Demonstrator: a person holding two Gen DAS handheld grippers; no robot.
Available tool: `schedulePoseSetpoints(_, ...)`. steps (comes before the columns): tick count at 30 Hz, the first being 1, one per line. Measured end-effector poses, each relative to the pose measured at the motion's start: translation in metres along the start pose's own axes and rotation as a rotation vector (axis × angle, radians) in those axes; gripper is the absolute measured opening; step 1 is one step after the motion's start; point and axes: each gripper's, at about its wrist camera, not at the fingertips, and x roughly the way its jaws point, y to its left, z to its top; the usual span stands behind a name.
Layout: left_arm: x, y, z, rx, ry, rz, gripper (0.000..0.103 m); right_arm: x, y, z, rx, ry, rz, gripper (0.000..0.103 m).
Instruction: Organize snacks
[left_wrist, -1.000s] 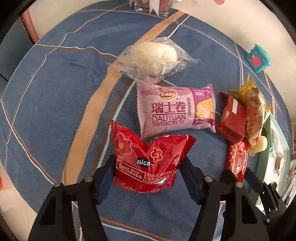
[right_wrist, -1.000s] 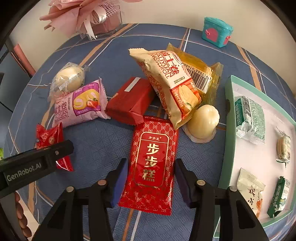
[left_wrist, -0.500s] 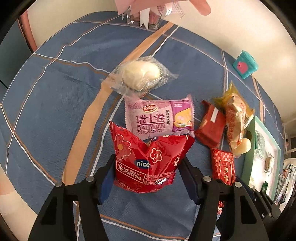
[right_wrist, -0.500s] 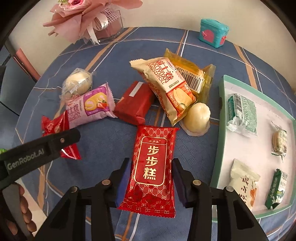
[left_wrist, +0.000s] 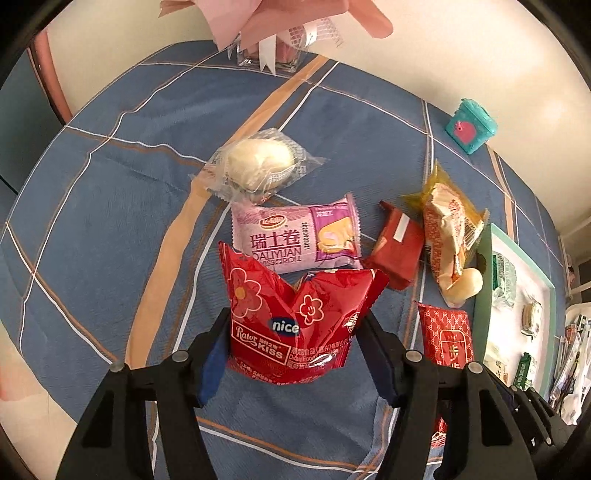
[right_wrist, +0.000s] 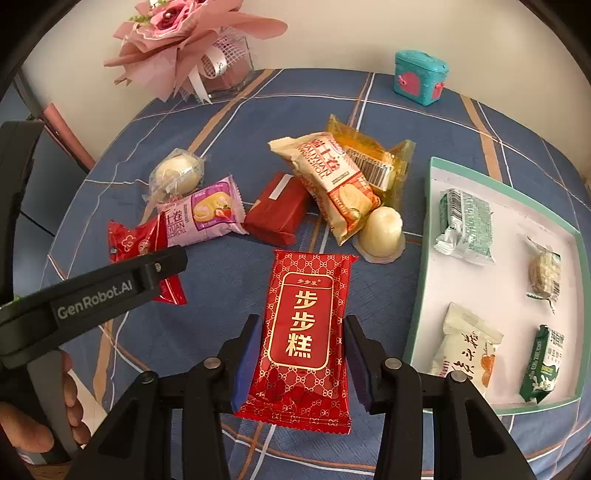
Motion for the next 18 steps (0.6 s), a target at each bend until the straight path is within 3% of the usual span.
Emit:
schedulePoseSetpoints(9, -0.013, -0.015, -0.008, 0.053, -0.034, 0.001, 0.067, -0.013, -0.03, 0.003, 0.064, -0.024, -0.035, 0.047)
schedulePoseSetpoints(18, -0.021, -0.071, -0.023, 0.17, -0.046, -0.017, 0.067, -0.033, -0.094, 0.005, 0.216, -0.065, -0.066, 0.047)
